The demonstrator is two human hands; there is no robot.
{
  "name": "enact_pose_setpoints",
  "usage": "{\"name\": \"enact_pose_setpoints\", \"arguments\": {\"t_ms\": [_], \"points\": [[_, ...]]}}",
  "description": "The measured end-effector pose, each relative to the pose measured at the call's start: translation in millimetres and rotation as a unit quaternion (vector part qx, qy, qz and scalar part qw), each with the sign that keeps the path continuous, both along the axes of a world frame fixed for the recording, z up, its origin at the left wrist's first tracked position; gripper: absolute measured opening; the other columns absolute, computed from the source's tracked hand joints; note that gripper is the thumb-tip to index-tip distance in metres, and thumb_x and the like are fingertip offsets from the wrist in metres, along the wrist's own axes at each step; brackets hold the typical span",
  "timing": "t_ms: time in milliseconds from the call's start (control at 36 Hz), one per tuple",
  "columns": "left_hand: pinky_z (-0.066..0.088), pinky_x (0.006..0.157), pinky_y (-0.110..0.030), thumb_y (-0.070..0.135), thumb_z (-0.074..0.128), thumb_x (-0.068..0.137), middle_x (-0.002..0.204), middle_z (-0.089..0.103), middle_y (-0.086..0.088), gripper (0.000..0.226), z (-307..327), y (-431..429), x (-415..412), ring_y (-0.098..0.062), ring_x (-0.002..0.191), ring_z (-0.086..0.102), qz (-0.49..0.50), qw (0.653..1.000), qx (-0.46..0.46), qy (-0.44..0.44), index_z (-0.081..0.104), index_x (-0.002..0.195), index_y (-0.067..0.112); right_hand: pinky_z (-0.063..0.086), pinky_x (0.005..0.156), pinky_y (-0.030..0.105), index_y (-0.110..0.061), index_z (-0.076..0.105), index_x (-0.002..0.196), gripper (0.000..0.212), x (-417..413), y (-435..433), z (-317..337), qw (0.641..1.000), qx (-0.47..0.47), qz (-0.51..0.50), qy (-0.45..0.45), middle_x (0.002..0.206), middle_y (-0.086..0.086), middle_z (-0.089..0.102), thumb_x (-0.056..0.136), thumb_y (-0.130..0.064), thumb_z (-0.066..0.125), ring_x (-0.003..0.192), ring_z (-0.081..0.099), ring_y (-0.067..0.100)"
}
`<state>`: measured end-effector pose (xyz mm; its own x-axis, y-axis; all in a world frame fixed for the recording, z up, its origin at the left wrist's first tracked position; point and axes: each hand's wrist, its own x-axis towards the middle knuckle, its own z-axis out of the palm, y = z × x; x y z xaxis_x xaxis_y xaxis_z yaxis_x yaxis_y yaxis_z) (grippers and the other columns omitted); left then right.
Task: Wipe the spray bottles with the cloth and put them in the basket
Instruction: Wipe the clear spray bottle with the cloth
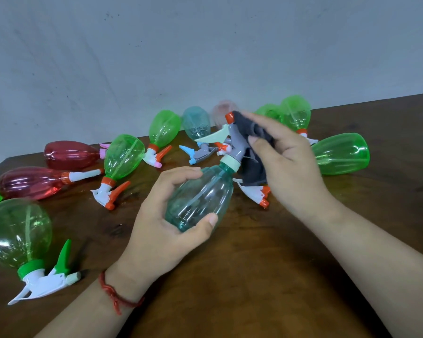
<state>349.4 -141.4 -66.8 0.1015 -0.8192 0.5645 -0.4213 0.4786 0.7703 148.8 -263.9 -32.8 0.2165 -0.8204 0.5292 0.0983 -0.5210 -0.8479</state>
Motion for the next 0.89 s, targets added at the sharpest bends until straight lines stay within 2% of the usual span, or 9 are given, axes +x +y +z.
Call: {"name": "enact_pose_setpoints", "arguments": {"t_ms": [111, 333, 444, 528, 611, 667, 722, 833, 889], "points": [[0.057, 0.101, -0.032, 0.028, 0.083, 0.082, 0.134, 0.068, -0.002, 0.057, 2.8, 3.6, 0.3, -0.029, 0.125, 0.068, -0.008, 0.999, 0.016, 0.036, 0.061, 0.134, 0.017, 0.045, 0.110, 0.017, -0.021, 0.066, 0.140, 0.044, 3.5, 2.5, -3.9, 1.000, -0.008, 0.013, 0.019, 0.132, -0.026, 0.068, 0.105, 0.003, 0.055, 0.130, 0.060, -0.003], [0.056, 0.101, -0.027, 0.030, 0.083, 0.083, 0.136, 0.068, -0.002, 0.055, 0.9, 4.7, -3.2, -0.027, 0.126, 0.068, 0.012, 0.999, 0.009, 0.030, 0.062, 0.132, 0.019, 0.050, 0.114, 0.036, -0.016, 0.069, 0.139, 0.042, 2.7, -0.1, -6.9, 1.000, 0.010, 0.017, 0.007, 0.132, -0.013, 0.073, 0.102, 0.003, 0.061, 0.128, 0.064, 0.003], [0.057, 0.097, -0.027, 0.031, 0.083, 0.082, 0.132, 0.069, 0.002, 0.059, 0.4, 5.6, -0.9, -0.025, 0.121, 0.071, -0.002, 0.999, 0.039, 0.030, 0.061, 0.135, 0.019, 0.052, 0.111, 0.032, -0.015, 0.071, 0.135, 0.041, -2.1, -2.3, -7.1, 1.000, 0.013, 0.020, 0.001, 0.128, -0.011, 0.075, 0.100, 0.005, 0.064, 0.124, 0.067, 0.004], [0.059, 0.096, -0.030, 0.035, 0.087, 0.080, 0.135, 0.068, 0.002, 0.072, 1.4, 5.7, -0.5, -0.027, 0.120, 0.072, -0.021, 0.996, 0.087, 0.018, 0.054, 0.144, 0.026, 0.053, 0.108, 0.028, -0.011, 0.072, 0.133, 0.040, -2.1, -1.4, -6.9, 0.999, 0.015, 0.027, -0.023, 0.126, -0.008, 0.076, 0.098, 0.008, 0.064, 0.123, 0.068, 0.007], [0.058, 0.100, -0.025, 0.040, 0.096, 0.079, 0.140, 0.064, 0.015, 0.083, 4.5, 5.2, -2.8, -0.017, 0.126, 0.069, -0.009, 0.994, 0.106, -0.038, 0.051, 0.149, 0.036, 0.052, 0.106, 0.023, -0.011, 0.070, 0.134, 0.041, -1.1, 1.8, -6.4, 0.999, 0.001, 0.024, -0.027, 0.127, -0.013, 0.074, 0.099, 0.009, 0.064, 0.122, 0.068, 0.004], [0.057, 0.101, -0.026, 0.038, 0.096, 0.077, 0.140, 0.065, 0.017, 0.083, 6.6, 5.7, -5.0, -0.013, 0.125, 0.069, 0.000, 0.994, 0.101, -0.046, 0.053, 0.149, 0.035, 0.052, 0.106, 0.022, -0.012, 0.070, 0.135, 0.041, -2.4, 2.0, -5.5, 0.999, -0.004, 0.025, -0.027, 0.128, -0.017, 0.072, 0.099, 0.008, 0.064, 0.123, 0.067, 0.002], [0.059, 0.100, -0.030, 0.037, 0.095, 0.079, 0.139, 0.067, 0.012, 0.077, 8.1, 5.7, -7.4, -0.017, 0.124, 0.071, 0.010, 0.996, 0.085, -0.031, 0.057, 0.146, 0.032, 0.052, 0.108, 0.025, -0.014, 0.070, 0.136, 0.041, -3.2, 1.4, -6.3, 1.000, -0.004, 0.019, -0.016, 0.129, -0.017, 0.072, 0.100, 0.006, 0.064, 0.125, 0.066, 0.001], [0.057, 0.099, -0.025, 0.031, 0.089, 0.081, 0.135, 0.069, 0.013, 0.067, 10.3, 1.8, -2.2, -0.014, 0.124, 0.070, 0.062, 0.997, 0.043, 0.027, 0.061, 0.141, 0.028, 0.055, 0.109, 0.042, -0.024, 0.075, 0.129, 0.039, 1.9, 3.1, -13.6, 1.000, 0.005, -0.005, 0.028, 0.127, -0.017, 0.074, 0.100, 0.000, 0.067, 0.124, 0.066, 0.000], [0.057, 0.101, -0.026, 0.030, 0.087, 0.082, 0.137, 0.068, 0.010, 0.066, 10.8, 0.8, 5.0, -0.015, 0.126, 0.069, 0.070, 0.996, 0.043, 0.027, 0.060, 0.142, 0.027, 0.055, 0.109, 0.040, -0.026, 0.078, 0.124, 0.038, 2.8, 1.4, -14.7, 0.998, 0.003, -0.007, 0.058, 0.122, -0.017, 0.076, 0.099, -0.001, 0.067, 0.119, 0.068, -0.001]]}}
